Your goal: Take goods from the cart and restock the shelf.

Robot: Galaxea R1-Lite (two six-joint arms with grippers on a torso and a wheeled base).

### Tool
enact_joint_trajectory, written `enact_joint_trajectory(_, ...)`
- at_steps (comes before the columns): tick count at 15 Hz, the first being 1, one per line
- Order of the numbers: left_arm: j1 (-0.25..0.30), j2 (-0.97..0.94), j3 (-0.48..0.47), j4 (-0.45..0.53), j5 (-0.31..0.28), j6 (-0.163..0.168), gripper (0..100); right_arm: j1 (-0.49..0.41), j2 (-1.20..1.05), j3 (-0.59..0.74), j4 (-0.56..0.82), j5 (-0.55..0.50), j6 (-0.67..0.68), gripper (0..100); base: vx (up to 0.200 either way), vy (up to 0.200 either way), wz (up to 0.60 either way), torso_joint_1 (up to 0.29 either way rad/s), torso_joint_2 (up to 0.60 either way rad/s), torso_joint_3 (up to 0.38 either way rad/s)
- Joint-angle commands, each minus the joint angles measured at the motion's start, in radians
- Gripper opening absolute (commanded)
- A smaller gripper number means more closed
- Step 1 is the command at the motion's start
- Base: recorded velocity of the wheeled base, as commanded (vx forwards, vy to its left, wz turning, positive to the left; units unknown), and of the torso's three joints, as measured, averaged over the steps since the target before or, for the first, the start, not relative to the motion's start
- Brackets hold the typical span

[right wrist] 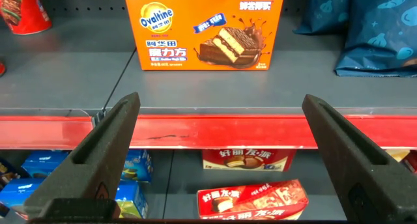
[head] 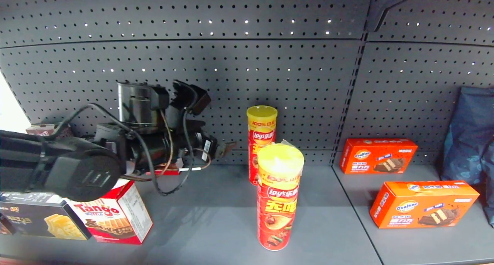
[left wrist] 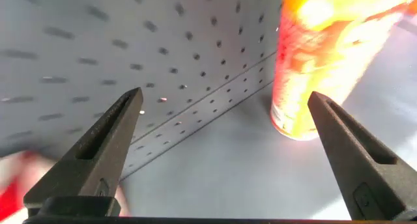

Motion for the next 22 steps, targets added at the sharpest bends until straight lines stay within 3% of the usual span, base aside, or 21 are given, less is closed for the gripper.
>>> enact_joint_trajectory(1,0.003,-0.205,0.081,0.028,0.020,0.031,100,0.000,0.001,0.000,0.000,0.000,0.001,100,0.000,0.000,0.00,0.000,0.00,0.000)
enact_joint_trajectory(4,0.004,-0.321,0.175,0.026,0.024,0.039,100,0.000,0.001,0.000,0.000,0.000,0.001,100,0.000,0.000,0.00,0.000,0.00,0.000)
enact_joint_trajectory(7,0.003,-0.421,0.238,0.034,0.066,0.040,100,0.000,0.001,0.000,0.000,0.000,0.001,100,0.000,0.000,0.00,0.000,0.00,0.000)
enact_joint_trajectory(10,0.003,-0.551,0.365,0.059,0.125,0.082,100,0.002,0.001,0.000,0.001,0.009,-0.012,100,0.000,0.000,0.00,0.000,0.00,0.000)
enact_joint_trajectory(12,0.004,-0.610,0.437,0.055,0.135,0.080,100,0.009,0.006,-0.017,-0.007,0.011,-0.012,100,0.000,0.000,0.00,0.000,0.00,0.000)
enact_joint_trajectory(13,0.004,-0.625,0.442,0.057,0.133,0.082,100,0.011,0.159,-0.210,-0.008,0.006,0.044,100,0.000,0.000,0.00,0.000,0.00,0.000)
enact_joint_trajectory(14,0.003,-0.620,0.435,0.052,0.133,0.082,100,0.016,0.457,-0.454,-0.007,0.020,0.146,100,0.000,0.000,0.00,0.000,0.00,0.000)
enact_joint_trajectory(15,0.001,-0.617,0.437,0.054,0.133,0.082,100,0.042,0.521,-0.551,-0.008,0.071,0.126,100,0.000,0.000,0.00,0.000,0.00,0.000)
enact_joint_trajectory(16,0.003,-0.602,0.429,0.049,0.132,0.082,100,0.097,0.589,-0.583,-0.008,0.172,0.007,100,0.000,0.000,0.00,0.000,0.00,0.000)
enact_joint_trajectory(17,0.003,-0.587,0.420,0.043,0.132,0.082,100,0.135,0.653,-0.580,-0.010,0.192,-0.068,100,0.000,0.000,0.00,0.000,0.00,0.000)
enact_joint_trajectory(18,0.003,-0.582,0.412,0.039,0.132,0.082,100,0.175,0.692,-0.578,-0.017,0.197,-0.099,100,0.000,0.000,0.00,0.000,0.00,0.000)
enact_joint_trajectory(19,0.003,-0.558,0.392,0.037,0.132,0.082,100,0.341,0.813,-0.583,-0.049,0.189,-0.111,100,0.000,0.000,0.00,0.000,0.00,0.000)
enact_joint_trajectory(22,0.003,-0.539,0.389,0.037,0.130,0.082,100,0.520,1.032,-0.603,-0.122,0.161,-0.113,100,0.000,0.000,0.00,0.000,0.00,0.000)
